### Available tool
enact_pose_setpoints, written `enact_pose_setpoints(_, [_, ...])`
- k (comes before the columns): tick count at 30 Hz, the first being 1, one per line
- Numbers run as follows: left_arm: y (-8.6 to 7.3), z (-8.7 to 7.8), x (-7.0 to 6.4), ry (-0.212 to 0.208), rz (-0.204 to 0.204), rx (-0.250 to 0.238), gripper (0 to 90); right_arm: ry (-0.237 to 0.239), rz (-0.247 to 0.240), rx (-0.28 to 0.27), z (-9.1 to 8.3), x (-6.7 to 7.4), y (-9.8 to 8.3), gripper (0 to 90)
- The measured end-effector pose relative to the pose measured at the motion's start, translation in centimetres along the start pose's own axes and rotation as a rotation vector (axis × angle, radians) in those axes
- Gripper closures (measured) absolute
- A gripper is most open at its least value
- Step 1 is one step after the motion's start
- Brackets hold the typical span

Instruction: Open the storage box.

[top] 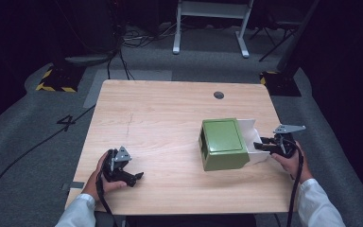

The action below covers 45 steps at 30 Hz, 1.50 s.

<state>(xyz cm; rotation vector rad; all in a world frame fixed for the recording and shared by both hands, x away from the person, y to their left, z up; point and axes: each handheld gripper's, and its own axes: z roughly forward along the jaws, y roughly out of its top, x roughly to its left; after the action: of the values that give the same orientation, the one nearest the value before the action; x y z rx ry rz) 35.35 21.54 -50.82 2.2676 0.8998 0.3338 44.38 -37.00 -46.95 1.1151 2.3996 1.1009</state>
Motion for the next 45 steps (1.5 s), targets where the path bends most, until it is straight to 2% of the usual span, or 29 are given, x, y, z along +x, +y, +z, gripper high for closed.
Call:
enact_pose_setpoints(23, [0.0,0.0,0.0,0.0,0.0,0.0,0.4,-0.039,0.028,-0.008,-0.7,-1.4,-0.7,60.8])
enact_pose_setpoints(35, [0.0,0.0,0.0,0.0,0.0,0.0,0.4,-0.048,0.032,-0.011,-1.0,-1.6,-0.7,60.8])
enact_pose_setpoints(45, [0.0,0.0,0.0,-0.001,0.0,0.0,0.4,-0.08,0.048,-0.051,-2.1,-1.9,-0.4,52.4])
